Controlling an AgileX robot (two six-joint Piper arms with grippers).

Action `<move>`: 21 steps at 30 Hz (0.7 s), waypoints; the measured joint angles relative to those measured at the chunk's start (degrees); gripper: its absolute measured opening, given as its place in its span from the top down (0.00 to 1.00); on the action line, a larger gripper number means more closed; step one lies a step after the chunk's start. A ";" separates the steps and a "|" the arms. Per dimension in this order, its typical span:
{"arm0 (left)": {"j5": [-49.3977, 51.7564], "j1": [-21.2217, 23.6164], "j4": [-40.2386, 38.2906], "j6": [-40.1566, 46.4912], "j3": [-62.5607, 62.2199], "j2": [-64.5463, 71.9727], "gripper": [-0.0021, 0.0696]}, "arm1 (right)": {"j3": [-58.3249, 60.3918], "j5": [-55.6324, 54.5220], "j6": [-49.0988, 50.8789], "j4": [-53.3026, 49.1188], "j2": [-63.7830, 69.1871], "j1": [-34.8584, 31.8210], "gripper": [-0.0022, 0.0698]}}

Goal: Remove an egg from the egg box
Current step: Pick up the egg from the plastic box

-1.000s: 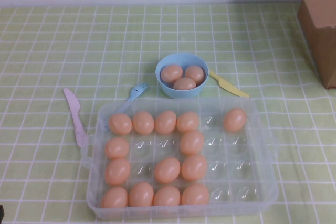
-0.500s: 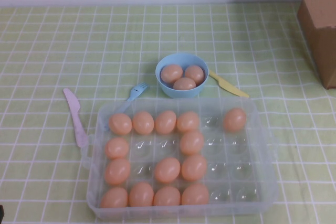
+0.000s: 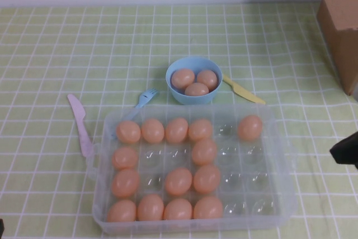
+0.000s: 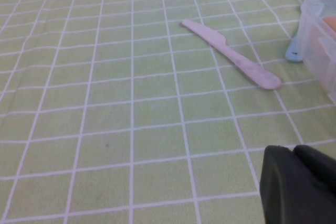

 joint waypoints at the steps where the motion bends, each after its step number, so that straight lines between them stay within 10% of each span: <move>1: 0.00 0.00 0.00 0.00 0.00 0.00 0.98 | -1.16 0.00 0.00 -1.39 1.33 2.37 0.99; 21: 0.00 0.00 0.10 0.00 0.00 0.00 0.98 | -26.04 7.87 10.05 -23.29 31.10 28.01 0.99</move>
